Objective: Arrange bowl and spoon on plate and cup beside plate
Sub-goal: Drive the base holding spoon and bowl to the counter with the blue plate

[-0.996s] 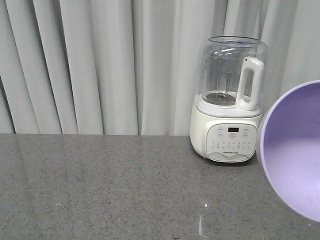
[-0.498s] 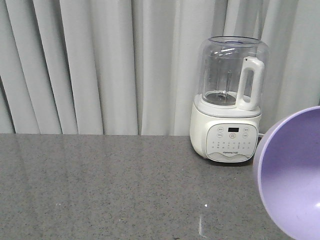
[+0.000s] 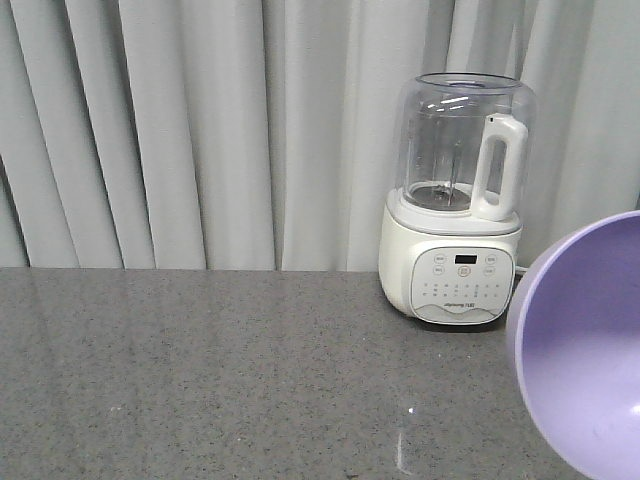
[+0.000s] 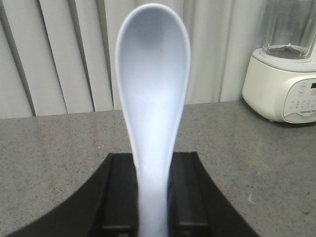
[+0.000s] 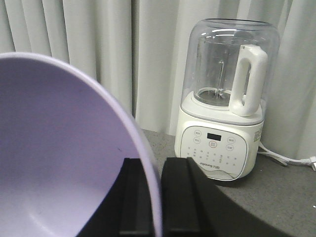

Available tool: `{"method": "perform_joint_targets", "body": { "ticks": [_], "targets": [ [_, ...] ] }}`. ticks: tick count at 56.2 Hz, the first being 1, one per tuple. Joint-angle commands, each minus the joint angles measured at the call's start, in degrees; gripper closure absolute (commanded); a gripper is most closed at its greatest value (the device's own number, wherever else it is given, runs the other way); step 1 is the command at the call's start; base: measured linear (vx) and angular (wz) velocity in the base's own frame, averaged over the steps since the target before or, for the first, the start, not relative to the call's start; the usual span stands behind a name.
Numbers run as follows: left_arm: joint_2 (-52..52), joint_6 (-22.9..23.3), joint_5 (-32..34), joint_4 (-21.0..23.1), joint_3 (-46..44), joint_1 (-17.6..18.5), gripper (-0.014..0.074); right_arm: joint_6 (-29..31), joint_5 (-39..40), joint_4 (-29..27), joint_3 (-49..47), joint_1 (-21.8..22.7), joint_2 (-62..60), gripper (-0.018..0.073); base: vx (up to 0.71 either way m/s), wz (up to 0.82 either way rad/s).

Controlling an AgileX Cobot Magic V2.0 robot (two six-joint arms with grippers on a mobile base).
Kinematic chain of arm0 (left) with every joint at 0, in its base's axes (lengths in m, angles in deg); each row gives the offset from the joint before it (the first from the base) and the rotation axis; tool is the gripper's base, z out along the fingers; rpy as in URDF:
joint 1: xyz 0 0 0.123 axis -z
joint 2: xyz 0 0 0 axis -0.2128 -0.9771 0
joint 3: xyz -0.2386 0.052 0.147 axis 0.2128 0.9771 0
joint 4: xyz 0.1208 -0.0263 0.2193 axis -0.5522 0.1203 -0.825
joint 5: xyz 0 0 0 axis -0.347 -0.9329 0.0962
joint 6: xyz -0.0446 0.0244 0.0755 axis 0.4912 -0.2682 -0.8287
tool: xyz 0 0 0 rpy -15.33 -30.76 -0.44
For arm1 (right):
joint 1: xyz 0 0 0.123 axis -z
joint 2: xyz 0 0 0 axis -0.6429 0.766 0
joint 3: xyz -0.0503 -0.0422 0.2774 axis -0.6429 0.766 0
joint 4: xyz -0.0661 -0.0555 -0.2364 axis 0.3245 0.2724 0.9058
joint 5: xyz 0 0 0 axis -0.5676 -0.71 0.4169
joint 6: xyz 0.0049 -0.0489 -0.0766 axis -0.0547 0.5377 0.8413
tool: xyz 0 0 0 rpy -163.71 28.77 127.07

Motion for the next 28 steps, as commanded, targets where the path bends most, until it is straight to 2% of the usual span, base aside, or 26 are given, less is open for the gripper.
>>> {"method": "perform_joint_targets", "body": {
  "ticks": [1, 15, 28],
  "targets": [
    [-0.05, 0.01, 4.94, 0.61, -1.39, 0.07, 0.0603, 0.42, 3.07, -3.13, -1.58, 0.28, 0.22, 0.0568, 0.0, 0.0],
    [-0.05, 0.01, 4.88, 0.61, -1.39, 0.07, 0.0603, 0.47, 3.07, -3.13, -1.58, 0.28, 0.22, 0.0568, -0.03, -0.12],
    [-0.05, 0.01, 4.88, 0.61, -1.39, 0.07, 0.0603, 0.47, 3.07, -3.13, -1.58, 0.28, 0.22, 0.0568, -0.09, -0.42]
  ]
}}
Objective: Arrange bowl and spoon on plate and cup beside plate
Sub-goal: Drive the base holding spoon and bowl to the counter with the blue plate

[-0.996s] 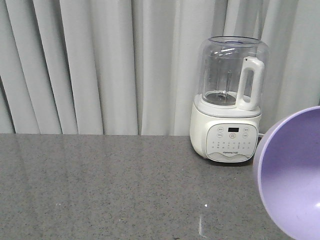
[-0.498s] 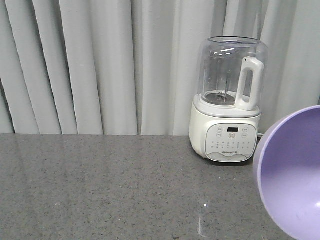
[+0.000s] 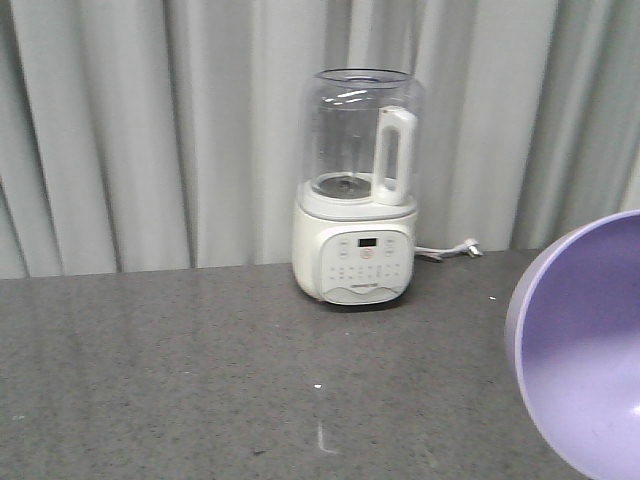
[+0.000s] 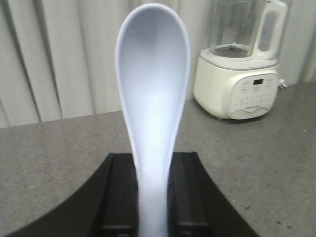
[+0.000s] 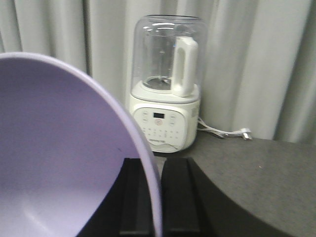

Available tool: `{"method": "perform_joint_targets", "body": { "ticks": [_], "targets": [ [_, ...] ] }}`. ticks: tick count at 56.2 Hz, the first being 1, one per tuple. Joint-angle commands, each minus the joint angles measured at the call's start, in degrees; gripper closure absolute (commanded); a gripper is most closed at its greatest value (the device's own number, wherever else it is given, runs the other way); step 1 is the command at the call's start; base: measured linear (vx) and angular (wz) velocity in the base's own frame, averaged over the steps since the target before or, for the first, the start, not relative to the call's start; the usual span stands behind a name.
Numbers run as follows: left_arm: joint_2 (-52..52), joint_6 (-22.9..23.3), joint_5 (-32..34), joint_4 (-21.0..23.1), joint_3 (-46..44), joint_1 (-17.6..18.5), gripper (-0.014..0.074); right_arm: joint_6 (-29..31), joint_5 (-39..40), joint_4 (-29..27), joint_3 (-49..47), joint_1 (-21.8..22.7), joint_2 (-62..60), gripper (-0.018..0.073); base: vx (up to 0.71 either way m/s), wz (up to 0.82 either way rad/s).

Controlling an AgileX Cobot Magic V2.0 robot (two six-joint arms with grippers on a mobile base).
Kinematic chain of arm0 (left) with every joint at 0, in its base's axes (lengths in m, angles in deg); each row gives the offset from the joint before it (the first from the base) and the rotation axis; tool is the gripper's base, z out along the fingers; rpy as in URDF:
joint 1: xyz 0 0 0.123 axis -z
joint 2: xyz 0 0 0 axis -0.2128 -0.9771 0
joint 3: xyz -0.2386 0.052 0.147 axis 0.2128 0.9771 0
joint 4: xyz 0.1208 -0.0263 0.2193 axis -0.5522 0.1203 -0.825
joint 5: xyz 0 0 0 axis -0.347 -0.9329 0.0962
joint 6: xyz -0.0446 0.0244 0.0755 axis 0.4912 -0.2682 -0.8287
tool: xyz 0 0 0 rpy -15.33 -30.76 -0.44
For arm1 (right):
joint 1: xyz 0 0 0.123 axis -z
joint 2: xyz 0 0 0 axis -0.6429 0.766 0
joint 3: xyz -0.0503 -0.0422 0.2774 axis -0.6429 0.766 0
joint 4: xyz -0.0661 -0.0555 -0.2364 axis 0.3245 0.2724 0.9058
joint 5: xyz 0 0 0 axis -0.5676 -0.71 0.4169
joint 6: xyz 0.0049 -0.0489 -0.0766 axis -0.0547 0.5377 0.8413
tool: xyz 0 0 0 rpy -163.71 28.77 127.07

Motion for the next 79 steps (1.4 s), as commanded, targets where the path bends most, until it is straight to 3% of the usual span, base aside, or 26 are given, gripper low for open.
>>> {"method": "perform_joint_targets", "body": {
  "ticks": [1, 79],
  "targets": [
    [-0.05, 0.01, 4.88, 0.61, -1.39, 0.07, 0.0603, 0.47, 3.07, -2.95, -1.58, 0.28, 0.22, 0.0568, -0.1, -0.58],
    [-0.05, 0.01, 4.93, 0.61, -1.39, 0.07, 0.0603, 0.46, 3.07, -2.94, -1.58, 0.28, 0.22, 0.0568, -0.1, -0.62]
  ]
}}
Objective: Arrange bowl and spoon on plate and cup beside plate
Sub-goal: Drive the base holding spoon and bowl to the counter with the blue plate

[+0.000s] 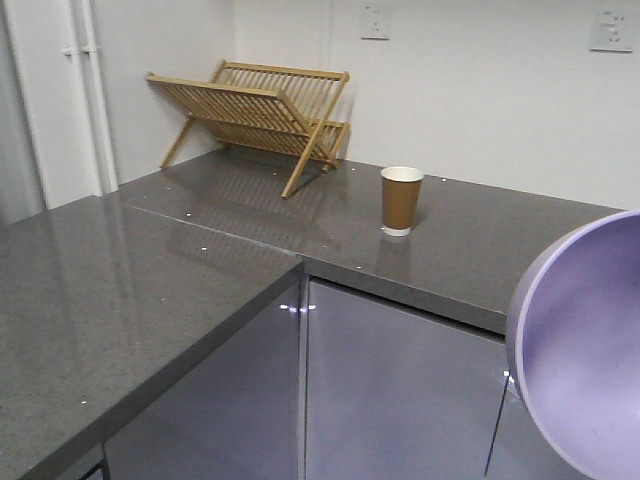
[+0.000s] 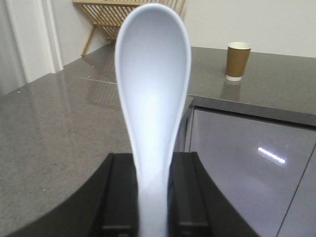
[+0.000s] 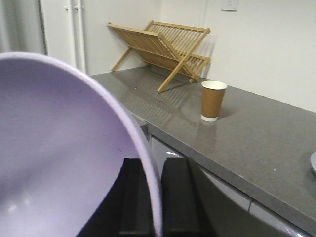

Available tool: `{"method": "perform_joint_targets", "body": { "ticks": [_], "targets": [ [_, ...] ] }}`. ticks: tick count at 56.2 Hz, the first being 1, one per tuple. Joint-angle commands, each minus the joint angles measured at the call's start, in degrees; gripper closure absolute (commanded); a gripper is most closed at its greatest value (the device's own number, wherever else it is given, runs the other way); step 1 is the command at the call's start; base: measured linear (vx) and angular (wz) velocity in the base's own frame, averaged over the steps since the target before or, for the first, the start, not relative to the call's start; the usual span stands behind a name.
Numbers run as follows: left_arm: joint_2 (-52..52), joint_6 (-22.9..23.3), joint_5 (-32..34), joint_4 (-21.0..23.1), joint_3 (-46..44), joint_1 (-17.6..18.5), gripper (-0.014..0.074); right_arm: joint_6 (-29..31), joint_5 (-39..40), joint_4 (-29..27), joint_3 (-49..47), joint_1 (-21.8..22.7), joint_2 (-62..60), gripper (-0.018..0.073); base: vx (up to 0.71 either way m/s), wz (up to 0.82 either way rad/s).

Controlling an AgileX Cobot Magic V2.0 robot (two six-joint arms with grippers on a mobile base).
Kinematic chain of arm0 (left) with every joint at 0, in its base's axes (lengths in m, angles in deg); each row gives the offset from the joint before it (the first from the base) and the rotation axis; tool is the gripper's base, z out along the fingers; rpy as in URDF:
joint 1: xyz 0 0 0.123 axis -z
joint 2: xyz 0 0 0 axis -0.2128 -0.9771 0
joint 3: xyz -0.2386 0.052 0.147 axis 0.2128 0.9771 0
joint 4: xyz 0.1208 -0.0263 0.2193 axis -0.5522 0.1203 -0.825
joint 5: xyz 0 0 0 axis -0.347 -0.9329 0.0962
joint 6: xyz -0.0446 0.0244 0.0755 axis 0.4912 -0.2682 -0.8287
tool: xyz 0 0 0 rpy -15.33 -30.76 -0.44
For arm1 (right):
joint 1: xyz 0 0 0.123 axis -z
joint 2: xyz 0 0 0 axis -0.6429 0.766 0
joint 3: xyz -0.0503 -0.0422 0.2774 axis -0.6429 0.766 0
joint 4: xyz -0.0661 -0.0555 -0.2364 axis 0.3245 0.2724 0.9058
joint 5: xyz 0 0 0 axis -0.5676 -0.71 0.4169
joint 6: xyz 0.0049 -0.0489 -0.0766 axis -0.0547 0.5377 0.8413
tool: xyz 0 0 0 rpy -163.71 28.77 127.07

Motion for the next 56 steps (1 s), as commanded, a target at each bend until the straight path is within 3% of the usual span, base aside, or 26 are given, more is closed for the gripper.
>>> {"method": "perform_joint_targets", "body": {
  "ticks": [1, 34, 56],
  "targets": [
    [-0.05, 0.01, 4.93, 0.61, -1.39, 0.07, 0.0603, 0.41, 3.03, -2.94, -1.58, 0.28, 0.22, 0.0568, 0.04, -0.4],
    [-0.05, 0.01, 4.93, 0.61, -1.39, 0.07, 0.0603, 0.46, 3.03, -2.94, -1.58, 0.28, 0.22, 0.0568, 0.12, -0.39],
    [-0.05, 0.01, 4.88, 0.61, -1.39, 0.07, 0.0603, 0.46, 3.03, -2.94, -1.58, 0.28, 0.22, 0.0568, 0.22, -0.18]
  ]
}}
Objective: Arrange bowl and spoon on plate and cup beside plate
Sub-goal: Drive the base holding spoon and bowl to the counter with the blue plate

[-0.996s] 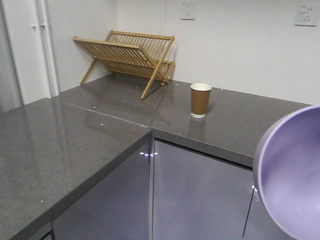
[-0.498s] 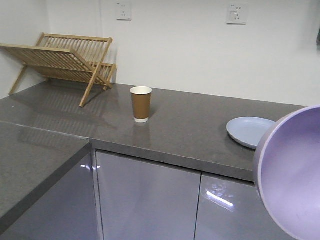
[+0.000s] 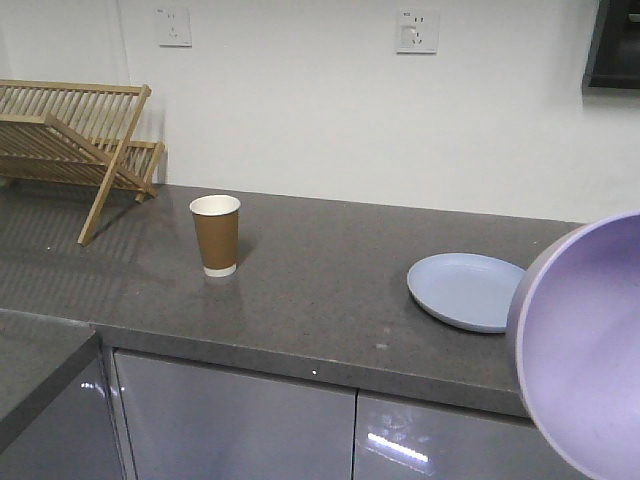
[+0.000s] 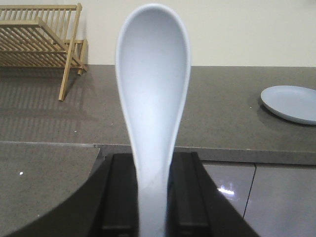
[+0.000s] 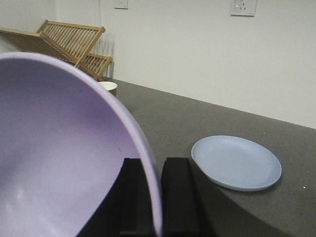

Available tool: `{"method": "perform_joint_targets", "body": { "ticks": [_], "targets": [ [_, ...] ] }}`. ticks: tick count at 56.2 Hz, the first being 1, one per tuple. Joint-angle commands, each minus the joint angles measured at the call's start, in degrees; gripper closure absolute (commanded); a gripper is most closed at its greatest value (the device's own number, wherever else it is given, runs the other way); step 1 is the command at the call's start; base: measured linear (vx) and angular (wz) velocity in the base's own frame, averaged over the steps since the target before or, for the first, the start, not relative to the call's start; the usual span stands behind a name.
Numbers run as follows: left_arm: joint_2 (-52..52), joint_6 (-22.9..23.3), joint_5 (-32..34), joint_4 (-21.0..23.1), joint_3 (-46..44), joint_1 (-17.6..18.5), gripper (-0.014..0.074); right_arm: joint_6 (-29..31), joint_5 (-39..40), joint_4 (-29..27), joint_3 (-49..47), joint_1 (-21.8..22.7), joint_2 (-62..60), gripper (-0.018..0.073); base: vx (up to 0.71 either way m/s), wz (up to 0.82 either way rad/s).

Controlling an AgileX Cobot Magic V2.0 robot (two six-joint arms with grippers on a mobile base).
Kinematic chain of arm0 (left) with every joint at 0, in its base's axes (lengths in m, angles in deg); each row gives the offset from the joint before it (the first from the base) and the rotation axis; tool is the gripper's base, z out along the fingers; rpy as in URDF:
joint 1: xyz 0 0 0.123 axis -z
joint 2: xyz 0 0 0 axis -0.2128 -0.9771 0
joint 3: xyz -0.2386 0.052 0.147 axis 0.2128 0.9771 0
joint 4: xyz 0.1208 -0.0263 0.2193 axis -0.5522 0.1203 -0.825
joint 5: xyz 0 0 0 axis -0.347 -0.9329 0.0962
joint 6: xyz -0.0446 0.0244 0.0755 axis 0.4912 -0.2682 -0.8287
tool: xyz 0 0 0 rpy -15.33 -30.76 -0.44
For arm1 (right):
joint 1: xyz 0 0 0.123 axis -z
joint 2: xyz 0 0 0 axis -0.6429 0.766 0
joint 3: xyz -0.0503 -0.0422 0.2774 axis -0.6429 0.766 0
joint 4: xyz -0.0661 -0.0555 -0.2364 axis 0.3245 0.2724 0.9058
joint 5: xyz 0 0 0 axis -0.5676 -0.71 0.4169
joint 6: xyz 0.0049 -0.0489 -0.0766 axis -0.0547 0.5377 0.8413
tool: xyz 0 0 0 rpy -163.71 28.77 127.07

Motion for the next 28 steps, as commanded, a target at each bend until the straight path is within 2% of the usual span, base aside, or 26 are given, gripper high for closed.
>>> {"method": "perform_joint_targets", "body": {
  "ticks": [1, 28],
  "targets": [
    [-0.05, 0.01, 4.88, 0.61, -1.39, 0.07, 0.0603, 0.46, 3.03, -2.94, -1.58, 0.28, 0.22, 0.0568, 0.29, -0.04],
    [-0.05, 0.01, 4.87, 0.61, -1.39, 0.07, 0.0603, 0.41, 3.03, -2.94, -1.58, 0.28, 0.22, 0.0568, 0.36, -0.07]
  ]
}}
